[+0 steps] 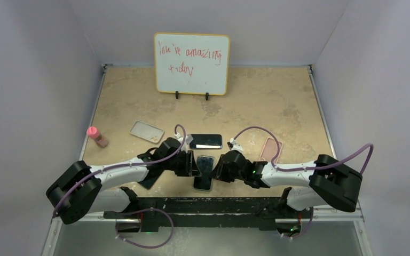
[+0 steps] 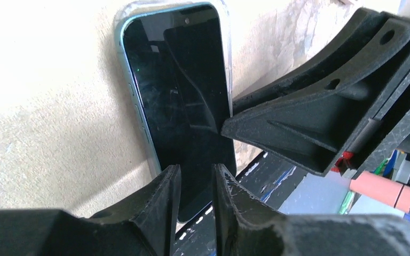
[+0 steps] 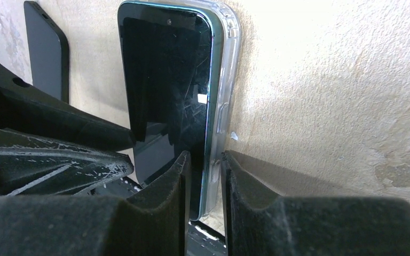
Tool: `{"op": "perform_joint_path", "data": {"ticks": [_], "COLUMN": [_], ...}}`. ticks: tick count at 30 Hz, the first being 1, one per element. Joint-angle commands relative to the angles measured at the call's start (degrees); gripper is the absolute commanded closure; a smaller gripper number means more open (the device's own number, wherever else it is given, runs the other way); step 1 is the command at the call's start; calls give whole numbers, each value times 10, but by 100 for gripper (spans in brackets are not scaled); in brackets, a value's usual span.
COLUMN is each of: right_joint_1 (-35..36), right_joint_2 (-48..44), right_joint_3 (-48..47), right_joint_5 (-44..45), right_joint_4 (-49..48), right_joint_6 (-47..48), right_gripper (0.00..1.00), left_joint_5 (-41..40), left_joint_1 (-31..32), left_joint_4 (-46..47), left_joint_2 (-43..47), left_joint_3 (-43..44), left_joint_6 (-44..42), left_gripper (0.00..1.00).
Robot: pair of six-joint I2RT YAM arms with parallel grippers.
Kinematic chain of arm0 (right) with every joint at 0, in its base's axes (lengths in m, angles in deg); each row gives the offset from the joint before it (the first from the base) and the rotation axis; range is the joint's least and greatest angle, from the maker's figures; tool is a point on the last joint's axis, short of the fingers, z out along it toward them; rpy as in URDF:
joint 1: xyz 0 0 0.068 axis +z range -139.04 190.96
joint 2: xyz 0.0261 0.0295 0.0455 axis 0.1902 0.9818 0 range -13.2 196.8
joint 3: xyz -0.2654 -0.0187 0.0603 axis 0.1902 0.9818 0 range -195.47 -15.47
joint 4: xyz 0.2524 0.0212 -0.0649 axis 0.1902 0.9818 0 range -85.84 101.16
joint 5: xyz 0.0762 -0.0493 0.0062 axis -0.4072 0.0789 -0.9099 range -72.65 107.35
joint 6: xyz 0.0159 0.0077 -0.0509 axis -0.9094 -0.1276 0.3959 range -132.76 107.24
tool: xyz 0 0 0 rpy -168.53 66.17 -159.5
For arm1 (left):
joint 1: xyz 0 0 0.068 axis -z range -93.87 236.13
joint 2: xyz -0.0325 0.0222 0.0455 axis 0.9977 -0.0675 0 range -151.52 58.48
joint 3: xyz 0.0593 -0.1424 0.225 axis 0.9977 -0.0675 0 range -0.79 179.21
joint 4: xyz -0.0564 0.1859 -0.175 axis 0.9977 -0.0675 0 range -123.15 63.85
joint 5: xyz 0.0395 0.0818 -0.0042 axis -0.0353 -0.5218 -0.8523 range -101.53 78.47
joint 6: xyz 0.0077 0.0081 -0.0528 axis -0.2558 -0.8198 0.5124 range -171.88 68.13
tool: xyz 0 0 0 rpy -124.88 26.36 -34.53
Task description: Put the phone into the phone case
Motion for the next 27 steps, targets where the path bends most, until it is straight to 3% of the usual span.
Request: {"op": "perform_joint_path", "data": {"ticks": [1,5,11,19,27], "right_joint_1": [1,1,1,-10,-43], "right_joint_2": [26,21,22,35,16], "right_joint_3": [0,6,1,22,45], "right_joint_5": [20,27,46,-4,-27], "right_joint_4": [75,82,106,21,-5], "right_joint_6": [4,2,5,21,37], "right_gripper": [76,80,81,80,77], "left_joint_5": [-56,-104,-84,-61,-58], "left_joint_1": [3,3,3,4,20], "left_joint_4": [-31,-91,-61,1,18], "left_joint_2": [12,37,-9,-65,-83], "left_joint_3": [31,38,37,58,58], "left_joint_6": [-2,0,-25,-74,-92], "left_gripper": [67,58,55,73,80]}}
